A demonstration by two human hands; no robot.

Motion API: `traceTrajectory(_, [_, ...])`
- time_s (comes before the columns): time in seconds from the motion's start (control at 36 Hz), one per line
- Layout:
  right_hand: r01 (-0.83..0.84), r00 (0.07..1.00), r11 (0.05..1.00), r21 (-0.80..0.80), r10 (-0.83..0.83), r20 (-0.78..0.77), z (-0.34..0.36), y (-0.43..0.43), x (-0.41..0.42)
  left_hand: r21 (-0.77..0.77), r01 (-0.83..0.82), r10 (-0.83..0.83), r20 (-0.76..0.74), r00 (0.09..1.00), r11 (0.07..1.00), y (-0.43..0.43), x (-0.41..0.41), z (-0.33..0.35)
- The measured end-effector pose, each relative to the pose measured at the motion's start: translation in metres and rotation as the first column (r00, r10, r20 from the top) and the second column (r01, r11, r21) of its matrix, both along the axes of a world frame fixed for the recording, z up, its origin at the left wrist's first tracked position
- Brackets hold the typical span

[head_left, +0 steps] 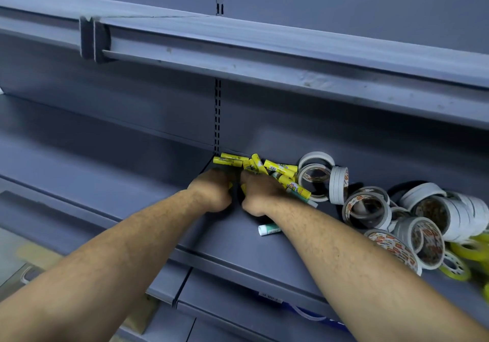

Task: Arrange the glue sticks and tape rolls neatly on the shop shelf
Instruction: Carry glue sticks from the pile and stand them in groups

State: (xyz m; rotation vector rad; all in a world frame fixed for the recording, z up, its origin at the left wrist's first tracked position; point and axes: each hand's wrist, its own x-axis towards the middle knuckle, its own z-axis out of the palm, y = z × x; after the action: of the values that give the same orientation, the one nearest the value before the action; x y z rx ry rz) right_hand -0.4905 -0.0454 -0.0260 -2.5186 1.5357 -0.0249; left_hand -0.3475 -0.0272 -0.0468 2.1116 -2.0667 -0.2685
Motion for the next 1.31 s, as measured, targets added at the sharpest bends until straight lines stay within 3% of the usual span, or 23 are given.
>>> traceTrajectory(0.31, [0.027,0.989,0.993,-0.111,-0.011,0.144,-0.003,-0.004,0.001,-0.049,-0.093,0.08,-0.22,0.972,0.995,0.002,0.001,0.014])
traceTrajectory(0.47, [0.015,0.999,0.996,-0.088,-0.018,-0.033,-0.012,-0.002,0.002,-0.106,-0.129,0.1,-0.244,0.965,0.986,0.004,0.003,0.013])
traceTrajectory(0.61, [-0.04,0.994,0.991,-0.126,0.027,-0.102,-0.007,0.0,0.003,-0.083,-0.19,0.157,-0.302,0.94,0.978,0.004,0.008,0.014])
traceTrajectory(0.83, [-0.073,0.973,0.997,-0.037,0.063,-0.222,-0.009,0.01,0.008,-0.096,-0.201,0.149,-0.389,0.909,0.975,0.007,0.014,0.008])
traceTrajectory(1.0, [-0.042,0.998,0.998,-0.043,0.039,-0.048,-0.008,0.006,0.008,-0.116,-0.206,0.141,-0.418,0.897,0.972,0.008,0.015,0.01])
traceTrajectory(1.08, [0.007,0.991,1.0,0.004,-0.007,0.131,-0.002,0.003,0.006,-0.128,-0.202,0.13,-0.428,0.894,0.971,0.01,0.015,0.012])
traceTrajectory(1.22, [0.14,0.828,0.981,0.132,-0.189,0.528,0.013,0.001,0.011,-0.129,-0.193,0.106,-0.494,0.863,0.973,0.014,0.012,0.02])
traceTrajectory(1.31, [0.165,0.745,0.968,0.188,-0.247,0.62,0.018,0.004,0.011,-0.13,-0.184,0.085,-0.543,0.835,0.974,0.015,0.011,0.024])
